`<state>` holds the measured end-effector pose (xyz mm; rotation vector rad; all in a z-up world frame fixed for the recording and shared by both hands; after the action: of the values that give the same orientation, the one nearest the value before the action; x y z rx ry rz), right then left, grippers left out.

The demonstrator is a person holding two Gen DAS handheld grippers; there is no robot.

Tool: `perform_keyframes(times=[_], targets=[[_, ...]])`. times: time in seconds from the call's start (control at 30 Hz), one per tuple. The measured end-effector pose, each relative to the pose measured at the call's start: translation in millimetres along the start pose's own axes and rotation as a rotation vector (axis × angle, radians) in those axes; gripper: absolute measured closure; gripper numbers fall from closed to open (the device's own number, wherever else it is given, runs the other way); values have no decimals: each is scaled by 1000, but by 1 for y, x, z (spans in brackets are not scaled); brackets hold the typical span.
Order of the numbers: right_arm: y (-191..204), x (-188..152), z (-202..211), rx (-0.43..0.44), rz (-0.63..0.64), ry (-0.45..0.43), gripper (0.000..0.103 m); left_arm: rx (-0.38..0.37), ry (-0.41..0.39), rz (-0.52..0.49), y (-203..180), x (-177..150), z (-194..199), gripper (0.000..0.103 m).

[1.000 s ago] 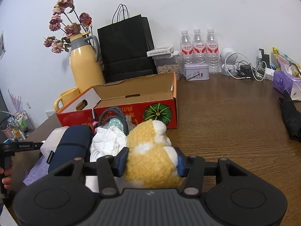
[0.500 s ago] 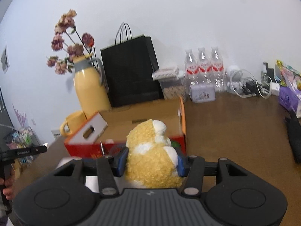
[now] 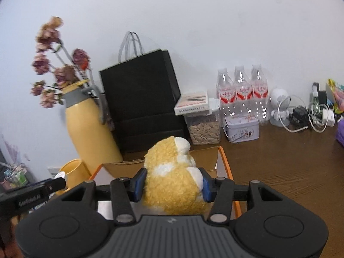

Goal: Organize objects
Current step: 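Carry the sheep and cap into the cardboard box while both grippers release them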

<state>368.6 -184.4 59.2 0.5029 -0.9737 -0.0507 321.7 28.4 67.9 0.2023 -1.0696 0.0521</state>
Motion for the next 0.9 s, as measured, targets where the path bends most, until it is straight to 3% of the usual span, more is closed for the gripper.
perform_keyframes(times=[0.33, 0.7, 0.77, 0.8, 0.87, 0.9], targets=[[-14, -23, -69, -126, -32, 77, 54, 44, 140, 17, -19, -21, -55, 77], [-15, -42, -90, -160, -28, 132, 52, 58, 210, 4, -21, -39, -69, 73], [-17, -44, -91, -161, -28, 150, 50, 58, 205, -10, -20, -41, -68, 56], [-18, -44, -91, -171, -21, 147, 45, 64, 202, -15, -20, -41, -68, 48], [-18, -47, -90, -158, -12, 158, 37, 87, 194, -14, -17, -42, -67, 2], [-17, -49, -91, -146, -15, 176, 26, 94, 181, -10, -15, -42, -66, 0]])
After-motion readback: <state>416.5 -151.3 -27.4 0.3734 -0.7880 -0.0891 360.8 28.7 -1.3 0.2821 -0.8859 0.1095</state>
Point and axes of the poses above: each gripper's, at about its wrist camera, not at the fingertips, and z roughly against the way its jaws point, y to its left, x to its top, the point moved 5 cm from there along -z, roughly the way its jaws point, and after that the axes turned 12 degrees about -z, right-handed, at the moved point
